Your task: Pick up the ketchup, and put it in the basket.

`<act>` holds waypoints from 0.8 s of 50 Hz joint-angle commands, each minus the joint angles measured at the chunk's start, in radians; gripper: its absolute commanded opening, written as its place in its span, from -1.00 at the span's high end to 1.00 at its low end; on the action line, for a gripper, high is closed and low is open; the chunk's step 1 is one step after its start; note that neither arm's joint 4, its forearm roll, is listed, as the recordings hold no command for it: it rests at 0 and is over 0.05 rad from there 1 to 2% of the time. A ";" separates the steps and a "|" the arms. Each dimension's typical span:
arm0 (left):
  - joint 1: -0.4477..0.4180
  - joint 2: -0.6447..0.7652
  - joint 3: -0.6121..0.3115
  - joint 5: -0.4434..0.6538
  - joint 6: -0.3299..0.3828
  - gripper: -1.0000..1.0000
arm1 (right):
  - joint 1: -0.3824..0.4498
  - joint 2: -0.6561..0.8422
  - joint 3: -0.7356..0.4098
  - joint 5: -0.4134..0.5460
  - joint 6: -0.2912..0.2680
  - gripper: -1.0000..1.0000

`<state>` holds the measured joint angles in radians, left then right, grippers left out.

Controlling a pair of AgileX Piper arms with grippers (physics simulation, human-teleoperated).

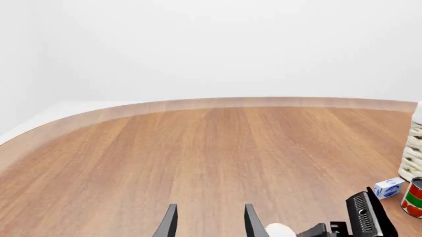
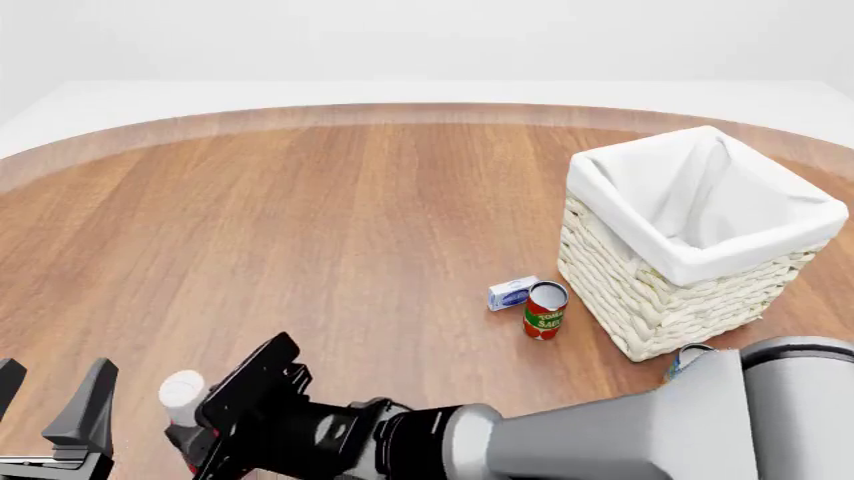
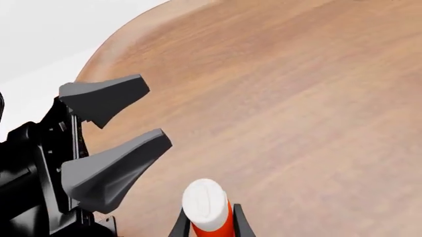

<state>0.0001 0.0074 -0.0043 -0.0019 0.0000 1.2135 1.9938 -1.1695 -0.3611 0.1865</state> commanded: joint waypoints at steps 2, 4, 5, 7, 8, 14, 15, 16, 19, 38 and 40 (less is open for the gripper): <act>0.000 0.000 0.000 0.000 0.000 -1.00 | -0.052 -0.018 0.001 -0.011 0.010 1.00; 0.000 0.000 0.000 0.000 0.000 -1.00 | -0.062 -0.021 0.003 -0.014 0.009 1.00; 0.000 0.000 0.000 0.000 0.000 -1.00 | -0.068 -0.022 0.004 -0.016 0.008 1.00; 0.000 0.000 0.000 0.000 0.000 -1.00 | -0.080 -0.028 0.008 -0.021 0.007 1.00; 0.000 0.000 0.000 0.000 0.000 -1.00 | -0.083 -0.029 0.008 -0.021 0.008 1.00; 0.000 0.000 0.000 0.000 0.000 -1.00 | -0.096 -0.033 0.013 -0.028 0.006 1.00; 0.000 0.000 0.000 0.000 0.000 -1.00 | -0.099 -0.035 0.014 -0.028 0.005 1.00; 0.000 0.000 0.000 0.000 0.000 -1.00 | -0.101 -0.037 0.015 -0.028 0.004 1.00; 0.000 0.000 0.000 0.000 0.000 -1.00 | -0.116 -0.046 0.017 -0.032 -0.002 1.00; 0.000 0.000 0.000 0.000 0.000 -1.00 | -0.145 -0.067 0.027 -0.042 -0.006 1.00; 0.000 0.000 0.000 0.000 0.000 -1.00 | -0.149 -0.071 0.031 -0.048 -0.007 1.00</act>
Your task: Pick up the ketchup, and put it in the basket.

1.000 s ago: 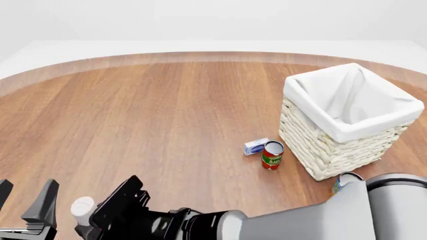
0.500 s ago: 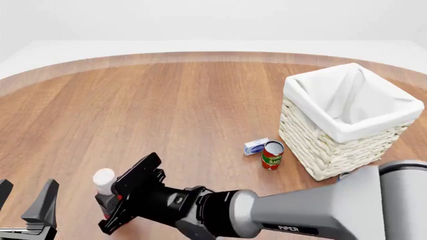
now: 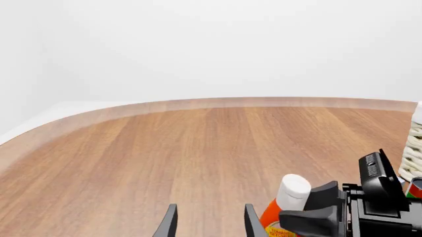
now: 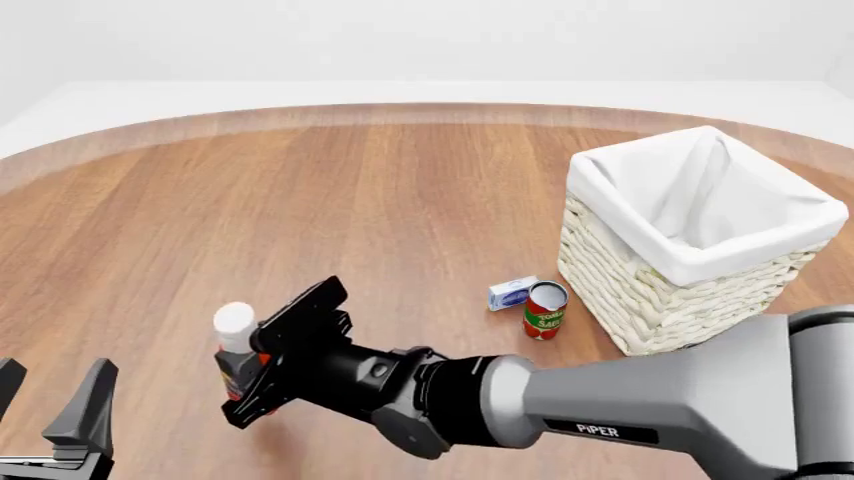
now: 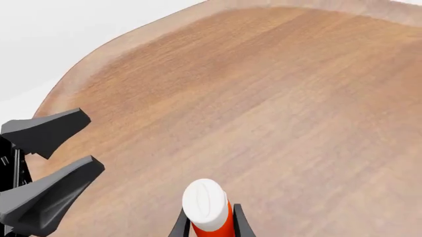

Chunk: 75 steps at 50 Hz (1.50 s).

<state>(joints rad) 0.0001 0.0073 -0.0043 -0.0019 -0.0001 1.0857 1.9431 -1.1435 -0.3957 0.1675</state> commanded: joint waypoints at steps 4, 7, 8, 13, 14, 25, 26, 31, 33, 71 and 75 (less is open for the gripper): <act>0.000 0.000 0.000 0.000 0.000 -1.00 | -0.027 -0.025 0.016 -0.030 0.017 1.00; 0.000 0.000 0.000 0.000 0.000 -1.00 | -0.038 -0.031 0.024 -0.038 0.018 1.00; 0.000 0.000 0.000 0.000 0.000 -1.00 | -0.038 -0.031 0.024 -0.038 0.018 1.00; 0.000 0.000 0.000 0.000 0.000 -1.00 | -0.049 -0.040 0.030 -0.045 0.021 1.00; 0.000 0.000 0.000 0.000 0.000 -1.00 | -0.050 -0.047 0.029 -0.043 0.018 1.00; 0.000 0.000 0.000 0.000 0.000 -1.00 | -0.062 -0.056 0.025 -0.051 0.024 1.00; 0.000 0.000 0.000 0.000 0.000 -1.00 | -0.064 -0.059 0.026 -0.052 0.024 1.00; 0.000 0.000 0.000 0.000 0.000 -1.00 | -0.073 -0.071 0.030 -0.055 0.028 1.00; 0.000 0.000 0.000 0.000 0.000 -1.00 | -0.078 -0.077 0.033 -0.059 0.031 1.00; 0.000 0.000 0.000 0.000 0.000 -1.00 | -0.141 -0.168 0.059 -0.082 0.057 1.00; 0.000 0.000 0.000 0.000 0.000 -1.00 | -0.157 -0.175 0.063 -0.084 0.061 1.00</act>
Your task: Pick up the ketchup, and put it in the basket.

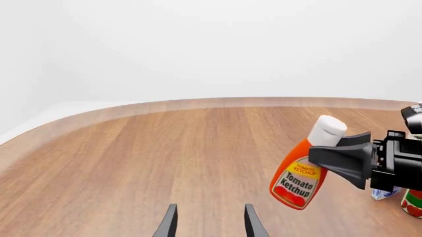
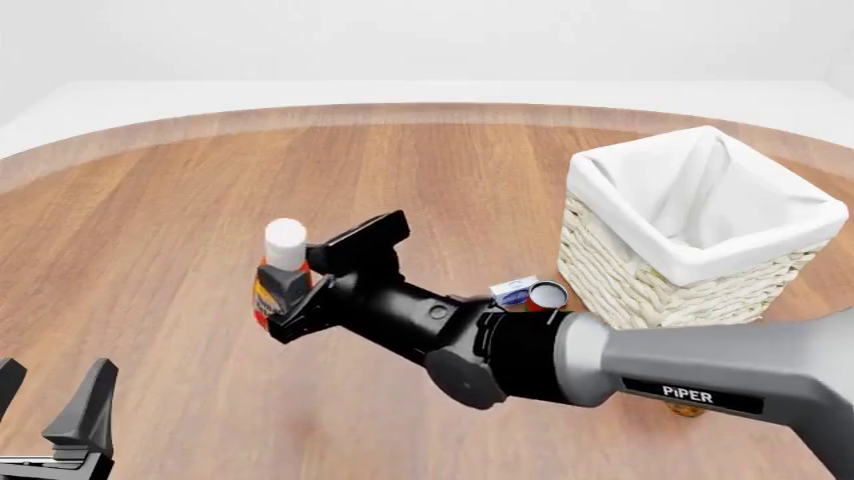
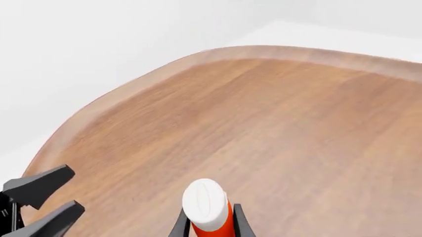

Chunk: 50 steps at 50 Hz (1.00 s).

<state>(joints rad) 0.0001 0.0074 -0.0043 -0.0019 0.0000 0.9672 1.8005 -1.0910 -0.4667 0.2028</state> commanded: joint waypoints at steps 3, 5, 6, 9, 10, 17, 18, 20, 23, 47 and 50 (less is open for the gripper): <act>0.000 0.000 0.000 0.000 0.000 -1.00 | -0.047 -0.037 0.013 -0.016 0.028 1.00; 0.000 0.000 0.000 0.000 0.000 -1.00 | -0.052 -0.040 0.016 -0.017 0.028 1.00; 0.000 0.000 0.000 0.000 0.000 -1.00 | -0.054 -0.042 0.016 -0.017 0.028 1.00; 0.000 0.000 0.000 0.000 0.000 -1.00 | -0.065 -0.049 0.017 -0.016 0.029 1.00; 0.000 0.000 0.000 0.000 0.000 -1.00 | -0.073 -0.053 0.019 -0.017 0.031 1.00; 0.000 0.000 0.000 0.000 0.000 -1.00 | -0.096 -0.067 0.026 -0.019 0.037 1.00; 0.000 0.000 0.000 0.000 0.000 -1.00 | -0.098 -0.069 0.028 -0.020 0.038 1.00; 0.000 0.000 0.000 0.000 0.000 -1.00 | -0.103 -0.071 0.029 -0.021 0.042 1.00; 0.000 0.000 0.000 0.000 0.000 -1.00 | -0.106 -0.075 0.031 -0.022 0.043 1.00; 0.000 0.000 0.000 0.000 0.000 -1.00 | -0.163 -0.096 0.040 -0.027 0.044 1.00; 0.000 0.000 0.000 0.000 0.000 -1.00 | -0.167 -0.099 0.040 -0.027 0.044 1.00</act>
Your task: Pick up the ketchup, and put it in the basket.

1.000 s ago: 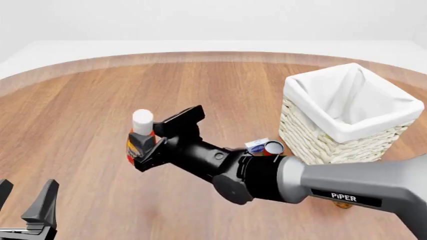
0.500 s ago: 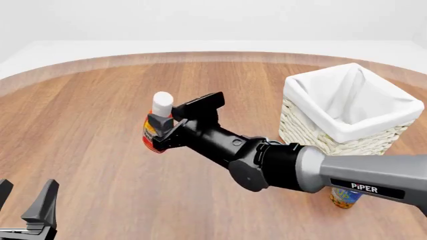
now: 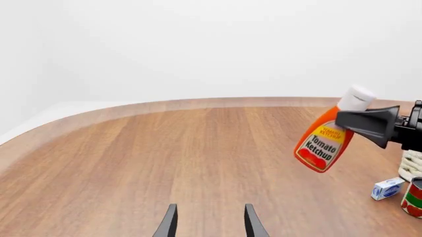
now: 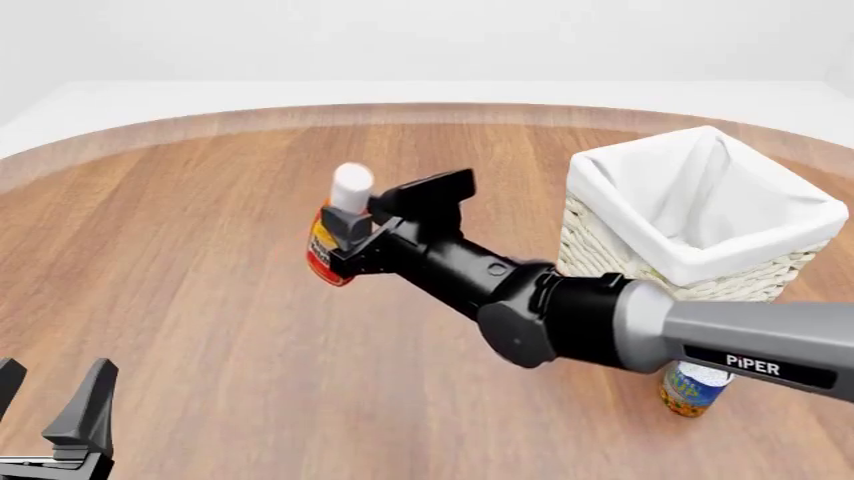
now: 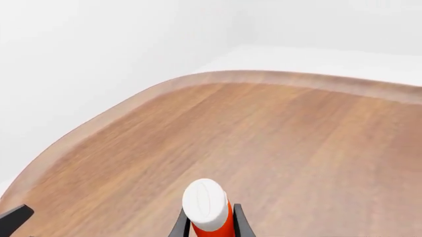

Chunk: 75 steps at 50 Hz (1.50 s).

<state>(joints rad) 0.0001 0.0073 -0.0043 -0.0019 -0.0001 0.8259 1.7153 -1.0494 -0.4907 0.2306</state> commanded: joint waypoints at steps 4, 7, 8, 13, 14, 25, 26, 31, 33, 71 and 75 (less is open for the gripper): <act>0.000 0.000 0.000 0.000 0.000 -1.00 | -0.038 -0.018 0.002 -0.009 0.015 1.00; 0.000 0.000 0.000 0.000 0.000 -1.00 | -0.052 -0.021 0.007 -0.016 0.019 1.00; 0.000 0.000 0.000 0.000 0.000 -1.00 | -0.055 -0.022 0.008 -0.017 0.019 1.00; 0.000 0.000 0.000 0.000 0.000 -1.00 | -0.072 -0.033 0.018 -0.028 0.022 1.00; 0.000 0.000 0.000 0.000 0.000 -1.00 | -0.074 -0.035 0.020 -0.030 0.022 1.00; 0.000 0.000 0.000 0.000 0.000 -1.00 | -0.110 -0.059 0.042 -0.046 0.023 1.00; 0.000 0.000 0.000 0.000 0.000 -1.00 | -0.111 -0.060 0.043 -0.046 0.023 1.00; 0.000 0.000 0.000 0.000 0.000 -1.00 | -0.134 -0.071 0.052 -0.054 0.022 1.00; 0.000 0.000 0.000 0.000 0.000 -1.00 | -0.140 -0.074 0.055 -0.056 0.023 1.00; 0.000 0.000 0.000 0.000 0.000 -1.00 | -0.277 -0.163 0.118 -0.107 0.021 1.00; 0.000 0.000 0.000 0.000 0.000 -1.00 | -0.295 -0.177 0.124 -0.109 0.023 1.00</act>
<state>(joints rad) 0.0001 0.0074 -0.0043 -0.0019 0.0000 0.5657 1.5677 -0.9341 -0.5892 0.2356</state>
